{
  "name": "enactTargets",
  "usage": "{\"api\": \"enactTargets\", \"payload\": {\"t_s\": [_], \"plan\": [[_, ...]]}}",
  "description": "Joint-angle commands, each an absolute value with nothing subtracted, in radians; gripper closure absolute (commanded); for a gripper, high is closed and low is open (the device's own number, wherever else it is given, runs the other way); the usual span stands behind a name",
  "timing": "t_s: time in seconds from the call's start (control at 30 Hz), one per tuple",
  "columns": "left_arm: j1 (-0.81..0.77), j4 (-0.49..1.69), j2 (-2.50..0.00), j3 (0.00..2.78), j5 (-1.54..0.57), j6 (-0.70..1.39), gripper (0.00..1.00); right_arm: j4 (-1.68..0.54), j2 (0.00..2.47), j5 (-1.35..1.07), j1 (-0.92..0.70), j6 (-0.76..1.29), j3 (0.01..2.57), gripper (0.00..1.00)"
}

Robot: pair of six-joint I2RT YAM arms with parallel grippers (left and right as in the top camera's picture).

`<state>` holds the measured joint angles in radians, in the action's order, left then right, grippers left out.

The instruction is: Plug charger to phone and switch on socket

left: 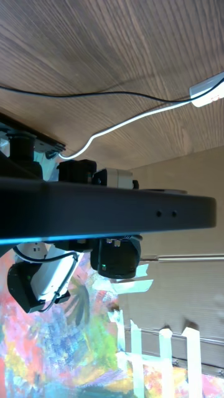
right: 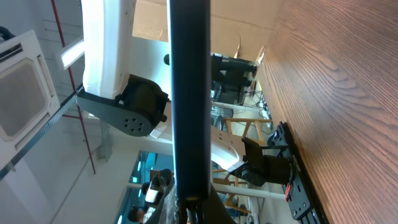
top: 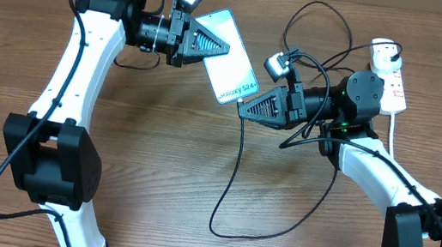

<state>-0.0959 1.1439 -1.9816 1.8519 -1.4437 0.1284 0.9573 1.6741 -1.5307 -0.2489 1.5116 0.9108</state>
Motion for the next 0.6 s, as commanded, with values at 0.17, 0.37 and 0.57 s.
{"api": "enactTargets", "payload": {"t_s": [0.17, 0.37, 0.57], "plan": [[-0.099, 1.154, -1.975, 1.853, -1.459, 0.135, 0.96, 1.002, 1.661, -1.521, -0.252, 1.512, 0.938, 0.96], [-0.098, 1.199, -1.975, 1.853, -1.431, 0.104, 0.96, 1.001, 1.661, -1.543, -0.251, 1.512, 0.938, 0.96], [-0.098, 1.313, -1.975, 1.853, -1.38, 0.012, 0.96, 1.001, 1.661, -1.548, -0.251, 1.515, 0.938, 0.96]]}}
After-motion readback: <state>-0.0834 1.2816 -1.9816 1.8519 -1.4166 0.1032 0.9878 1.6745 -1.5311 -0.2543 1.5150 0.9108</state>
